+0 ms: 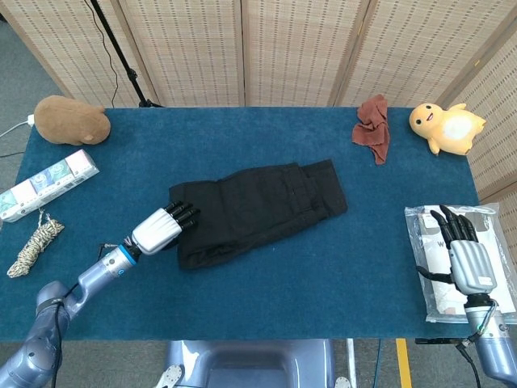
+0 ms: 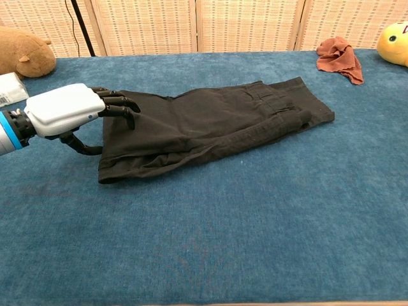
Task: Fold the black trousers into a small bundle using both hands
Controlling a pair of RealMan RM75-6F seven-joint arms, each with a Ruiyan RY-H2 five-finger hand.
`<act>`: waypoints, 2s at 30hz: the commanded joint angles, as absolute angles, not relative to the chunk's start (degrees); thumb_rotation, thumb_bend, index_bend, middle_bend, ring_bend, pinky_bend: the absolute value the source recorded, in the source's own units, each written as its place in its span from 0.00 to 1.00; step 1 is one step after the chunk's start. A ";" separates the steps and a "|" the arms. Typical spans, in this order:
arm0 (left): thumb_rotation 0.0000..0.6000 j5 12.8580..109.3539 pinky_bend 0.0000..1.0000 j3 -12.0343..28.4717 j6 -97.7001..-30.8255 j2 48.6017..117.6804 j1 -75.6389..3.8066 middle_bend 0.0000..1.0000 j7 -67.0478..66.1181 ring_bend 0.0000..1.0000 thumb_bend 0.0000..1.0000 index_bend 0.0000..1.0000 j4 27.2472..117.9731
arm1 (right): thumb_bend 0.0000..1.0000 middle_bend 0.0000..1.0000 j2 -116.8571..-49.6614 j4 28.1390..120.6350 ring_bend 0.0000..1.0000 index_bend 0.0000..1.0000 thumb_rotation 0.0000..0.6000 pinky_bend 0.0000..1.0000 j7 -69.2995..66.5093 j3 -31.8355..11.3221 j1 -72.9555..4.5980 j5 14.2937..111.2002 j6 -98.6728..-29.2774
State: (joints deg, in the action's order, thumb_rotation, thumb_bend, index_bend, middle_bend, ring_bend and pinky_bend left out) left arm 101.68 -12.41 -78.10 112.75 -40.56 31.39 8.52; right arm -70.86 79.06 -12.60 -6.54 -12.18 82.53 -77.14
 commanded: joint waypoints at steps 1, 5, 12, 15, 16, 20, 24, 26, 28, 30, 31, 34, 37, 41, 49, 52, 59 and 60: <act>1.00 102.18 0.23 -12.93 -77.56 112.91 -40.78 0.21 31.36 0.14 0.24 0.33 8.51 | 0.00 0.00 -70.80 79.09 0.00 0.00 1.00 0.00 -12.61 -6.55 -12.17 82.52 -77.15; 1.00 102.77 0.23 -13.58 -77.03 112.94 -40.83 0.20 31.09 0.14 0.24 0.32 8.38 | 0.00 0.00 -70.78 79.03 0.00 0.00 1.00 0.00 -12.68 -6.54 -12.14 82.47 -77.14; 1.00 102.83 0.23 -13.76 -75.80 113.06 -40.90 0.16 31.22 0.10 0.24 0.27 8.20 | 0.00 0.00 -70.65 79.19 0.00 0.00 1.00 0.00 -12.83 -6.49 -12.08 82.59 -77.26; 1.00 102.95 0.23 -13.91 -75.59 113.09 -40.89 0.14 31.10 0.08 0.24 0.25 8.08 | 0.00 0.00 -70.65 79.25 0.00 0.00 1.00 0.00 -12.73 -6.50 -12.06 82.55 -77.28; 1.00 103.02 0.23 -13.99 -75.49 113.12 -40.88 0.13 30.90 0.08 0.24 0.24 7.97 | 0.00 0.00 -70.67 79.28 0.00 0.00 1.00 0.00 -12.68 -6.51 -12.07 82.54 -77.28; 1.00 102.48 0.23 -13.48 -74.61 113.69 -41.02 0.10 30.19 0.06 0.24 0.20 7.79 | 0.00 0.00 -70.51 79.64 0.00 0.00 1.00 0.00 -12.49 -6.47 -12.01 82.83 -77.62; 1.00 102.41 0.23 -13.40 -74.23 114.25 -41.27 0.09 28.57 0.06 0.24 0.19 7.51 | 0.00 0.00 -70.01 80.44 0.00 0.00 1.00 0.00 -12.97 -6.47 -11.79 83.19 -78.21; 1.00 102.16 0.23 -13.14 -74.16 114.54 -41.30 0.09 28.01 0.06 0.26 0.19 7.52 | 0.00 0.00 -70.00 80.42 0.00 0.00 1.00 0.00 -12.87 -6.46 -11.78 83.14 -78.17; 1.00 101.97 0.23 -12.95 -74.17 114.75 -41.33 0.09 27.61 0.06 0.33 0.21 7.52 | 0.00 0.00 -70.03 80.38 0.00 0.00 1.00 0.00 -12.78 -6.47 -11.79 83.05 -78.10; 1.00 101.98 0.23 -12.97 -74.15 114.84 -41.36 0.10 27.38 0.06 0.48 0.23 7.58 | 0.00 0.00 -70.04 80.35 0.00 0.00 1.00 0.00 -12.80 -6.49 -11.79 83.07 -78.15; 1.00 101.99 0.23 -12.99 -74.11 114.81 -41.39 0.10 27.53 0.06 0.53 0.23 7.65 | 0.00 0.00 -70.00 80.38 0.00 0.00 1.00 0.00 -12.84 -6.51 -11.78 83.12 -78.23; 1.00 102.04 0.23 -13.03 -74.38 114.79 -41.39 0.11 27.55 0.08 0.66 0.24 7.68 | 0.00 0.00 -69.93 80.51 0.00 0.00 1.00 0.00 -12.88 -6.56 -11.73 83.20 -78.46; 1.00 101.99 0.23 -12.95 -75.18 114.79 -41.42 0.14 27.55 0.10 0.76 0.28 7.63 | 0.00 0.00 -69.84 80.64 0.00 0.00 1.00 0.00 -12.94 -6.57 -11.68 83.22 -78.54; 1.00 101.86 0.28 -12.75 -76.29 114.74 -41.46 0.22 27.72 0.19 0.80 0.37 7.45 | 0.00 0.00 -69.85 80.62 0.00 0.00 1.00 0.00 -12.77 -6.61 -11.69 83.08 -78.49; 1.00 101.47 0.36 -12.36 -76.41 114.55 -41.70 0.33 27.75 0.30 0.80 0.50 7.49 | 0.00 0.00 -71.33 79.20 0.00 0.00 1.00 0.00 -8.15 -7.04 -11.67 82.57 -79.55; 1.00 101.49 0.37 -12.40 -76.53 114.49 -41.63 0.34 27.55 0.31 0.80 0.51 7.43 | 0.00 0.00 -71.50 79.30 0.00 0.00 1.00 0.00 -8.04 -7.07 -11.64 82.61 -79.71; 1.00 101.87 0.35 -12.80 -77.78 113.89 -41.18 0.30 27.81 0.24 0.76 0.43 7.19 | 0.00 0.00 -71.36 79.59 0.00 0.00 1.00 0.00 -8.27 -7.14 -11.65 82.45 -79.52; 1.00 101.94 0.33 -12.88 -77.88 113.71 -41.08 0.28 28.00 0.22 0.74 0.40 7.16 | 0.00 0.00 -71.35 79.61 0.00 0.00 1.00 0.00 -8.33 -7.11 -11.66 82.50 -79.49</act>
State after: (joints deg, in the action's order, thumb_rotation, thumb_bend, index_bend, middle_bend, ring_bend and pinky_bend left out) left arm 101.90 -12.84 -77.83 113.76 -41.13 27.94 7.19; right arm -71.35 79.61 -8.33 -7.12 -11.66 82.50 -79.49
